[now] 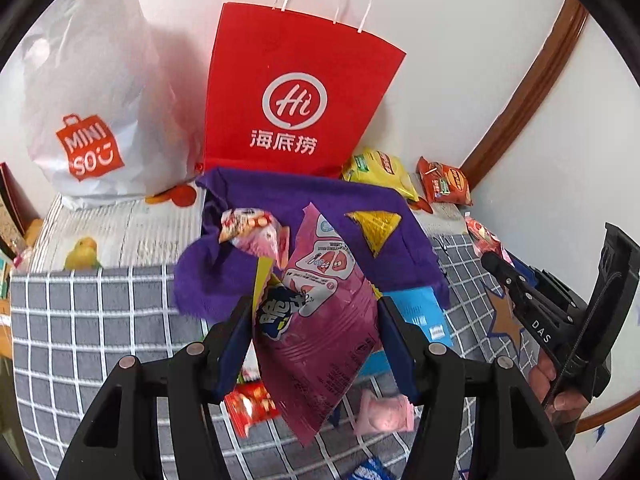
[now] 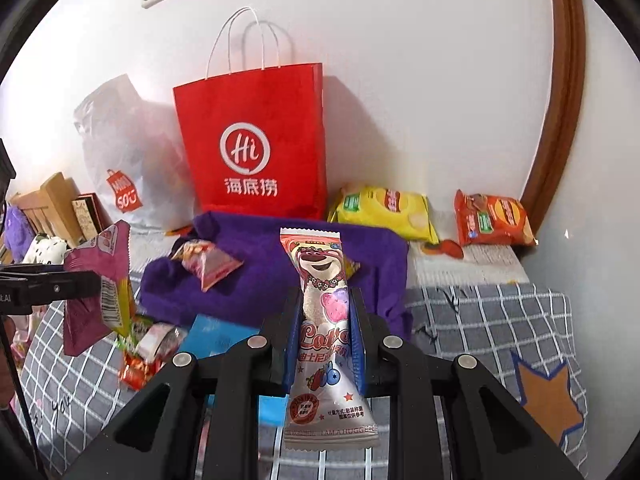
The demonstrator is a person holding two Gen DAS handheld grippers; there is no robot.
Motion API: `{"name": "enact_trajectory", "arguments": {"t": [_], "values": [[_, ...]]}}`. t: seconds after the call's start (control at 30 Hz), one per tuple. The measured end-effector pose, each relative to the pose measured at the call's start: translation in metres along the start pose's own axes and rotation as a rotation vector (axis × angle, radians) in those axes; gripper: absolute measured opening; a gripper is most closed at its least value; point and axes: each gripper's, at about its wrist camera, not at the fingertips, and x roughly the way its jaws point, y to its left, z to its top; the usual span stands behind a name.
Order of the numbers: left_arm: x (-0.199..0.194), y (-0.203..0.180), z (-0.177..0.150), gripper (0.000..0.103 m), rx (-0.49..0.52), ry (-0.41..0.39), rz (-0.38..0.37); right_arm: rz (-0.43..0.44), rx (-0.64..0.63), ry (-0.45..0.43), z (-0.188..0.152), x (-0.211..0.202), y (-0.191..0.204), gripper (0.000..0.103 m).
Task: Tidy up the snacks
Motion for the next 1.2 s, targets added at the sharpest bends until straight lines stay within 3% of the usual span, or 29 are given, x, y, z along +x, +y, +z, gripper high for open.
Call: {"name": "enact_trajectory", "arguments": {"t": [0.47,1.2], "values": [[0.041,0.006,0.049,0.059,0.026,0.017,-0.009,-0.024,-0.001,0.015,0.031,0.058,-0.009,0.022],[0.106,0.043,0.064,0.059,-0.021,0.092,-0.010,-0.028,0.068,0.083,0.018,0.120,-0.035,0.022]]}}
